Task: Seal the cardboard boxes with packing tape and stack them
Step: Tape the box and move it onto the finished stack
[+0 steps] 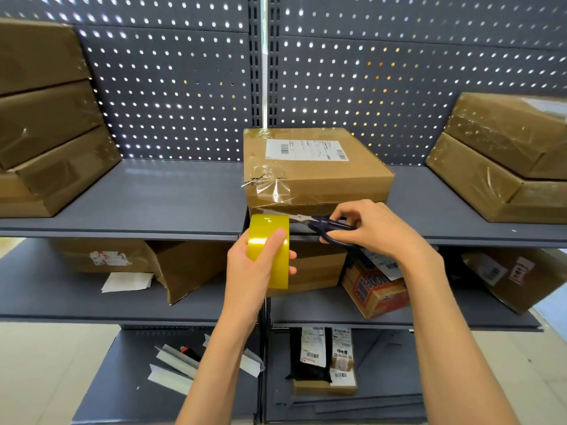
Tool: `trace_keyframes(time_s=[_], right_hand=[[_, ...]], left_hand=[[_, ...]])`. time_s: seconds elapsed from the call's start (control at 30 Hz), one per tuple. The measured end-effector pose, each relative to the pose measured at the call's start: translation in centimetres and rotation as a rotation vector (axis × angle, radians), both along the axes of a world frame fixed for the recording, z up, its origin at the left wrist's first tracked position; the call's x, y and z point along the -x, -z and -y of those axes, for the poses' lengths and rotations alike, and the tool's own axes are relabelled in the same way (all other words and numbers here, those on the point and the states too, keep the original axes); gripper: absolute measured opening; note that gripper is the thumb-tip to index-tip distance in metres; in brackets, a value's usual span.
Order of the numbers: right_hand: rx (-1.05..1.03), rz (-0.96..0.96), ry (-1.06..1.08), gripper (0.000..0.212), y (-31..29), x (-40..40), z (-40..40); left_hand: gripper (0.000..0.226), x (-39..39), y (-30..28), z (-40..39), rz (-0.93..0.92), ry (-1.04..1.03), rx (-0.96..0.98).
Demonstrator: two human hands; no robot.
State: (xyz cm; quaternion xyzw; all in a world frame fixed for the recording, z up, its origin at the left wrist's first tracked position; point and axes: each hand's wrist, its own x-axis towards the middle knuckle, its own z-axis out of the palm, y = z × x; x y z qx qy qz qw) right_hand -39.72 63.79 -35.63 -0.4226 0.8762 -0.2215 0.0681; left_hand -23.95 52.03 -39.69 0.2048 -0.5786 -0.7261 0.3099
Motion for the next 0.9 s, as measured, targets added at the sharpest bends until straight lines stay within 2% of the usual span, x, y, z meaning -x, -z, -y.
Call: trace_keyframes(time_s=[0.1, 0.27, 0.33, 0.43, 0.53, 0.67, 0.8, 0.9], right_hand=[[0.18, 0.082, 0.004, 0.02, -0.4, -0.5, -1.3], [0.463, 0.184, 0.03, 0.023, -2.2, -0.5, -4.0], [0.568, 0.21, 0.094, 0.018, -2.5, 0.1, -5.2], [0.645, 0.14, 0.304, 0.013, -1.8, 1.9, -6.6], [0.616, 0.082, 0.544, 0.023, -0.6, 3.7, -7.5], [0.464, -0.036, 0.797, 0.032, 0.8, 4.8, -7.3], [0.305, -0.116, 0.861, 0.032, 1.8, 5.7, -6.0], [0.196, -0.13, 0.865, 0.03, 2.2, 6.0, -4.8]], left_hand=[[0.004, 0.0, -0.6, -0.4, -0.062, -0.01, 0.009], [0.003, 0.7, -1.0, -1.4, -0.145, 0.012, 0.026], [0.004, 1.1, -0.9, -1.9, -0.154, 0.046, 0.019], [0.014, 1.8, -0.9, -2.8, -0.16, 0.098, 0.004], [0.012, 2.4, -1.0, -3.5, -0.152, 0.136, 0.014], [0.008, 2.9, -1.0, -3.9, -0.138, 0.152, 0.024], [0.005, 3.3, -1.0, -3.8, -0.12, 0.155, 0.039], [0.012, 3.4, -1.1, -3.6, -0.128, 0.151, 0.04]])
